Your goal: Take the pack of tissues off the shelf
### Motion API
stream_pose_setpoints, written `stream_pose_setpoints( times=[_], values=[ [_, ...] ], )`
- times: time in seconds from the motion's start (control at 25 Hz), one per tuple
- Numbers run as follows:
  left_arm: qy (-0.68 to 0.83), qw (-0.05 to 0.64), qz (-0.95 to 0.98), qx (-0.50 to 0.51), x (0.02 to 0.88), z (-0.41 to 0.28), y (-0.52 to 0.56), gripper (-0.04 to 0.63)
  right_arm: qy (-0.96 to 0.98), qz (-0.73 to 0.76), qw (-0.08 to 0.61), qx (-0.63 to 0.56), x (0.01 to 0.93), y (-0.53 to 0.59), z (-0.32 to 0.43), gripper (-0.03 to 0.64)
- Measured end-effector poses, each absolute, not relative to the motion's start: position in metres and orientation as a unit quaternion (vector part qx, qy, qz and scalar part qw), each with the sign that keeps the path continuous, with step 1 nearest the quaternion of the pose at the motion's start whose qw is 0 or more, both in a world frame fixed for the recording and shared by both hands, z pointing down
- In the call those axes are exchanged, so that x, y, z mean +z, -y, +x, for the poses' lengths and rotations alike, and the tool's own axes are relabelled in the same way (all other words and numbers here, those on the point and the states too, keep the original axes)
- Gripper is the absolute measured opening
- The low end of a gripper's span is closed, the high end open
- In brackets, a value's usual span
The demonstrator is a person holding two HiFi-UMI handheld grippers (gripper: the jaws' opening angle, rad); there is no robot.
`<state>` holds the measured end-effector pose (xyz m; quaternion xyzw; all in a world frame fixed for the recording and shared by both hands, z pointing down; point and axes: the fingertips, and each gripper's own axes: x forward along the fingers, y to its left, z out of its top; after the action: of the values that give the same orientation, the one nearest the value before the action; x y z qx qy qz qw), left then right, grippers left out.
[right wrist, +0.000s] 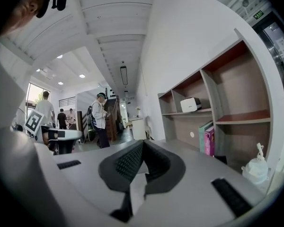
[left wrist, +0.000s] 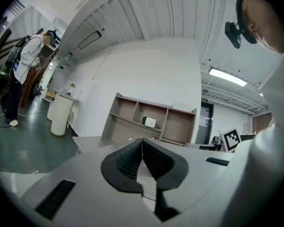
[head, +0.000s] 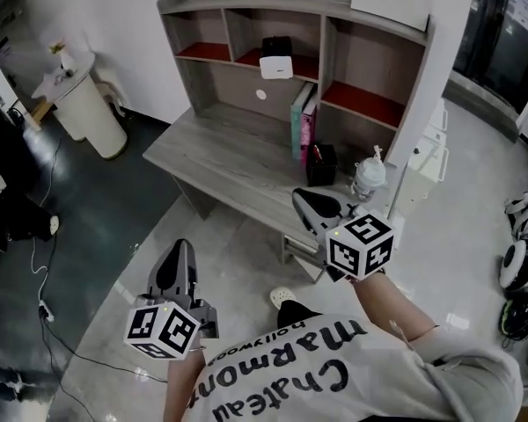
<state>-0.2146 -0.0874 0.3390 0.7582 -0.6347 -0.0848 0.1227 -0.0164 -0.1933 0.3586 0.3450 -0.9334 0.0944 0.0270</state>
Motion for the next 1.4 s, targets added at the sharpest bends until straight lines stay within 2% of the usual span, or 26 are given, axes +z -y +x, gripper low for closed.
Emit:
stream_pose_setpoints(
  times=[0.44, 1.04, 1.4],
  values=[
    [0.674, 0.081, 0.728, -0.096, 0.304, -0.243, 0.164, 0.018, 0.943, 0.327, -0.021, 0.064, 0.314, 0.303, -0.035, 0.006],
    [0.668, 0.1, 0.734, -0.071, 0.316, -0.243, 0.201, 0.018, 0.934, 0.354, -0.042, -0.008, 0.263, 0.366, -0.025, 0.006],
    [0.668, 0.101, 0.733, -0.085, 0.318, -0.254, 0.207, 0.018, 0.914, 0.4, 0.027, -0.06, 0.26, 0.421, -0.014, 0.006]
  ],
)
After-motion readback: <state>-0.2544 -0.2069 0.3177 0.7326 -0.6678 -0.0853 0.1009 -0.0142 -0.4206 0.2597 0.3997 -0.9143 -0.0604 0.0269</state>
